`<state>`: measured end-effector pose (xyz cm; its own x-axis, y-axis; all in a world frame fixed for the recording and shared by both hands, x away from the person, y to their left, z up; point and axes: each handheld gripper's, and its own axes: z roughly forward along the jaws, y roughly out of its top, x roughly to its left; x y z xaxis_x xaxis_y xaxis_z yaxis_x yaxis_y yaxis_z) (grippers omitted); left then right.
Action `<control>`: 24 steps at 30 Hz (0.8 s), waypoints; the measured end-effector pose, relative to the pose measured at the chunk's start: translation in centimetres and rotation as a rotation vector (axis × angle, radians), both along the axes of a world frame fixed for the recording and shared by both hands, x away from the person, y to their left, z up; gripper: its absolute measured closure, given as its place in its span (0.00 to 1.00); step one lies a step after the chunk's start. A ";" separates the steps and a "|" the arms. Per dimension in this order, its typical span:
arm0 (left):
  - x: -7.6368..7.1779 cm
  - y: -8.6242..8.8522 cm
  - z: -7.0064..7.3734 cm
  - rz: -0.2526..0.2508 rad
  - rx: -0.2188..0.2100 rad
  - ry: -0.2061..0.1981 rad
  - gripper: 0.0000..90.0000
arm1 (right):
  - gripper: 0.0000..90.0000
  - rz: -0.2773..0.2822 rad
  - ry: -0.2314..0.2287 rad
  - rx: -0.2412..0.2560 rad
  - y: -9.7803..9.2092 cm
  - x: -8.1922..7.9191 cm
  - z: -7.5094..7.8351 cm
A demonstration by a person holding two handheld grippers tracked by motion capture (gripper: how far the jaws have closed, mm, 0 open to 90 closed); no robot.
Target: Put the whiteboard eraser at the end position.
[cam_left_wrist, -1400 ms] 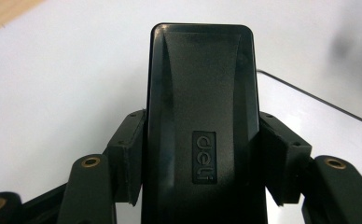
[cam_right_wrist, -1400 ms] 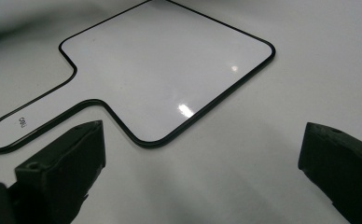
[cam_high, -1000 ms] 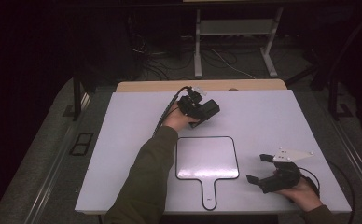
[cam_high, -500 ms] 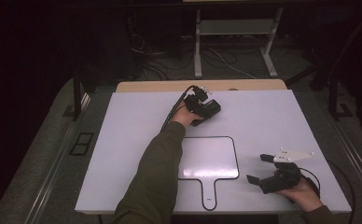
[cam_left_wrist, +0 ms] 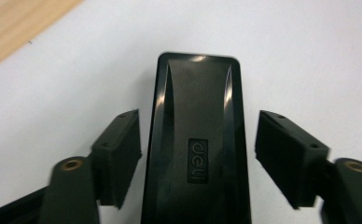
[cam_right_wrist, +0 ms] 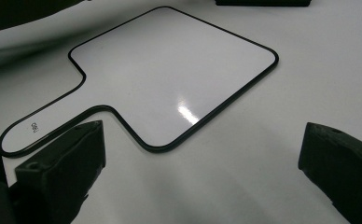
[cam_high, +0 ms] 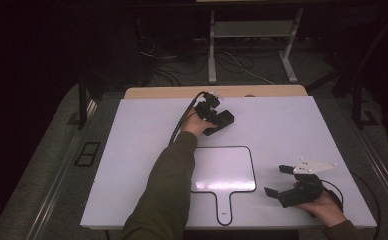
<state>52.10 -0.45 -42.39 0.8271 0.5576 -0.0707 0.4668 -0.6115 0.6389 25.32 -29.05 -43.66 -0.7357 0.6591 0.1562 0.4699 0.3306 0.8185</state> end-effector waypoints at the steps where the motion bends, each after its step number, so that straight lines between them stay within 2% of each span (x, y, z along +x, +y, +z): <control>1: -0.1 0.1 0.2 -0.003 -0.010 -0.006 0.31 | 0.00 0.000 -0.001 -0.001 0.0 0.0 0.0; 5: -1.0 0.8 0.8 0.005 -0.058 -0.020 0.28 | 0.00 0.000 -0.001 -0.001 0.0 0.0 0.0; 7: -1.5 1.2 1.1 -0.007 -0.068 -0.034 0.25 | 0.00 0.001 0.000 -0.004 0.0 0.1 -0.1; 11: -3.1 1.8 1.5 0.001 -0.111 -0.055 0.22 | 0.00 -0.004 -0.001 -0.005 0.0 0.0 -0.1; 12: -3.4 2.1 1.8 -0.020 -0.094 -0.062 0.21 | 0.00 -0.003 -0.003 -0.007 0.0 0.1 -0.1; 16: -5.0 2.9 2.3 -0.023 -0.132 -0.083 0.19 | 0.00 -0.010 -0.008 -0.008 -0.1 0.2 -0.2; 18: -5.7 3.4 2.6 -0.041 -0.123 -0.095 0.18 | 0.00 -0.013 -0.008 -0.009 -0.1 0.3 -0.2; 20: -6.5 3.9 2.8 -0.054 -0.138 -0.101 0.18 | 0.00 -0.013 -0.008 -0.009 -0.1 0.3 -0.3; 24: -8.3 4.8 3.1 -0.046 -0.182 -0.113 0.18 | 0.00 -0.014 -0.018 -0.010 0.0 0.5 -0.4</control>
<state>43.80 4.31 -39.31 0.8597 0.5056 -0.0723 0.3604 -0.5003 0.7872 25.80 -29.10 -44.06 -0.7293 0.6705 0.1360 0.4593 0.3324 0.8237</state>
